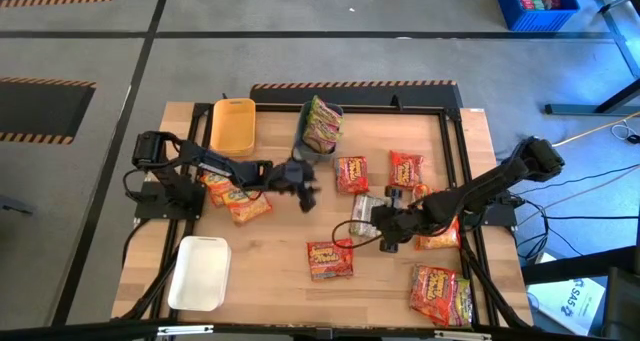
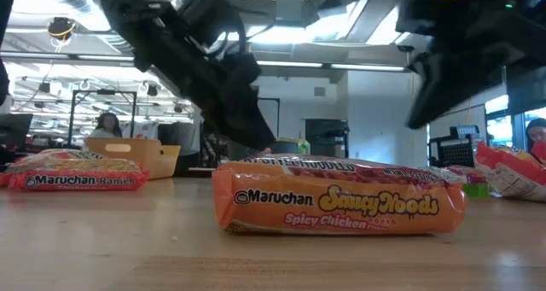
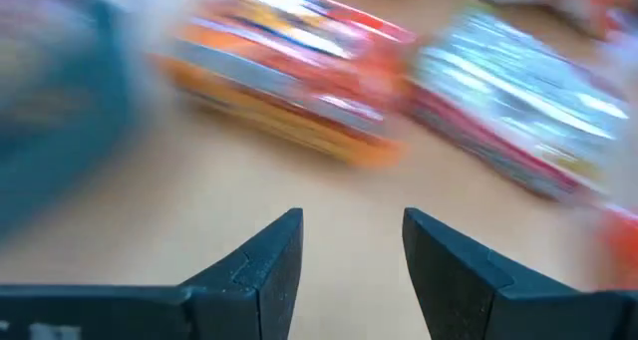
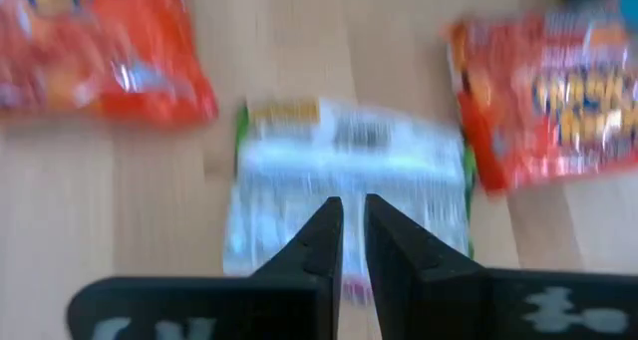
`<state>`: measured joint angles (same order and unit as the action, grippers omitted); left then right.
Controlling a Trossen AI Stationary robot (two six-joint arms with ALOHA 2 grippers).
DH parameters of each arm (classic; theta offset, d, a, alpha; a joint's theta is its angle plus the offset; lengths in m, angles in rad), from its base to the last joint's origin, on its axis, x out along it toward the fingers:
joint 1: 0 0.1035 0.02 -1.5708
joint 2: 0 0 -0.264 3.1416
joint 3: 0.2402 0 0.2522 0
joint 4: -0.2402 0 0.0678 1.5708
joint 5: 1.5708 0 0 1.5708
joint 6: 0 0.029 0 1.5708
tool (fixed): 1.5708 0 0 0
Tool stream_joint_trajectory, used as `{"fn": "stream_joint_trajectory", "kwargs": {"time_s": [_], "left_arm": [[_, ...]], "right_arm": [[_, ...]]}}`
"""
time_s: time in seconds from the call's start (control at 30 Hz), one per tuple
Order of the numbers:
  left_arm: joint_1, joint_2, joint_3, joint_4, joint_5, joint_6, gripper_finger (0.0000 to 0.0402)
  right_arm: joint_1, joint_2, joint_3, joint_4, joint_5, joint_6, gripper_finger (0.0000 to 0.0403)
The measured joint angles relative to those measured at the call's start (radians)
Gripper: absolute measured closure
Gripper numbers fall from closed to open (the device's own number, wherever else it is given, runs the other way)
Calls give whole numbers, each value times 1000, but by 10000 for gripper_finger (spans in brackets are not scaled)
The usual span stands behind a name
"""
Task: Sort Maruchan noodles
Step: Put the green noodle pack into the blue bin
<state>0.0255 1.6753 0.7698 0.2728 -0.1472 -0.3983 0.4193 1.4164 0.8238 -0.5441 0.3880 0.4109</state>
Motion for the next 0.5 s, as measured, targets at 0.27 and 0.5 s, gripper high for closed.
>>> {"fn": "stream_joint_trajectory", "kwargs": {"time_s": [0.27, 0.5], "left_arm": [[-213, 43, 0, 122, -62, -39, 234], [-279, 150, 0, 213, -97, -124, 234]], "right_arm": [[-1, -5, -107, 86, -61, 4, 372], [-1, 16, -216, 363, -144, -25, 372]]}}
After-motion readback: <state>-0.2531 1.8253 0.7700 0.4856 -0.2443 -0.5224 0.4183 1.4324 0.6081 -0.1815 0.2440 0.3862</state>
